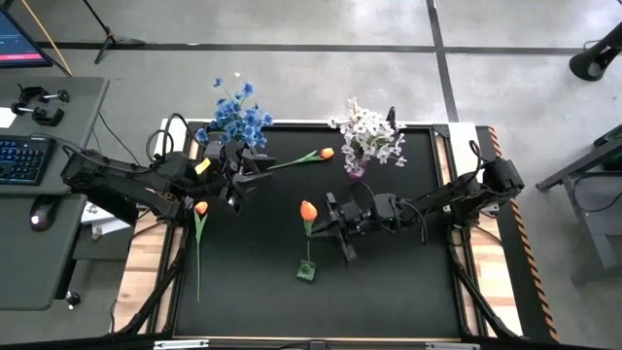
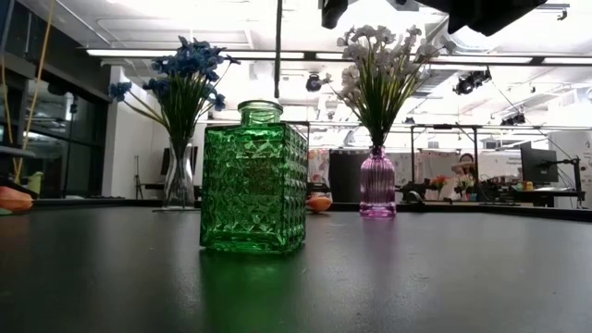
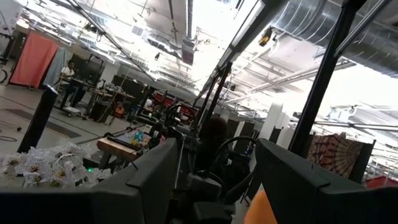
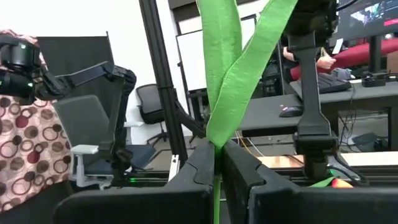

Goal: Sort flowers into vase by color
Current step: Put the bottom right orange flower into the green vase

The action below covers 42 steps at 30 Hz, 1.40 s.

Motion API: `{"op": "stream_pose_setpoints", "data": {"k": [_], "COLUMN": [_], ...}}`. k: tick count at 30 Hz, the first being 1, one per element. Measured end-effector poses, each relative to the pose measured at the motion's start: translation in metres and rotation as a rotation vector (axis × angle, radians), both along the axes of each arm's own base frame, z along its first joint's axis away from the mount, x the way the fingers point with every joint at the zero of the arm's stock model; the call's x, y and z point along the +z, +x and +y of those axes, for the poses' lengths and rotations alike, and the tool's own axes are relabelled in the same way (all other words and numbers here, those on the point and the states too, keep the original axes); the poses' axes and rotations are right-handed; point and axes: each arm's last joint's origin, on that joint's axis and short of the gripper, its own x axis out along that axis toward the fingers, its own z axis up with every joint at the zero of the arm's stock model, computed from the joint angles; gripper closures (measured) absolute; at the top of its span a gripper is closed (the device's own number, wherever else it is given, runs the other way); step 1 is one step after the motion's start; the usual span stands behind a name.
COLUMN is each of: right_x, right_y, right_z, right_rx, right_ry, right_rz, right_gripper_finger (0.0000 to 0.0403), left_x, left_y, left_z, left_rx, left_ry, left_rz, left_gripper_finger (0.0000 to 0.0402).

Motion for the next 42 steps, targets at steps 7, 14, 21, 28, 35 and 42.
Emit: {"op": "stream_pose_setpoints", "data": {"k": [7,14,21,28,35,42], "right_x": [0.0026,0.0033,0.0034,0.0034,0.0016,-0.0035], "right_y": [-0.0012,-0.0012,-0.0012,-0.0012,-0.0008,0.0000], "right_z": [0.0022,0.0019,0.0018,0.0017,0.0018,0.0021], "right_rx": [0.015,0.013,0.013,0.011,0.013,0.012], "right_ry": [0.027,0.027,0.026,0.034,0.039,0.027], "right_rz": [-0.021,-0.028,-0.030,-0.028,-0.006,0.046], "right_gripper_finger": [0.0403,0.0403,0.0403,0.0403,0.0403,0.0403], "left_x": [0.0000,-0.0001,-0.0001,-0.0002,-0.0003,-0.0003], "left_y": [-0.0001,-0.0001,-0.0001,-0.0001,0.0000,0.0000], "left_z": [0.0001,0.0004,0.0007,0.0007,0.0006,0.0005], "left_rx": [0.000,0.014,0.021,0.022,0.020,0.019], "left_ry": [0.000,-0.006,-0.009,-0.009,-0.011,-0.011], "left_rz": [0.000,0.001,0.002,0.002,0.002,0.002], "left_gripper_finger": [0.0195,0.0195,0.0195,0.0195,0.0195,0.0195]}}
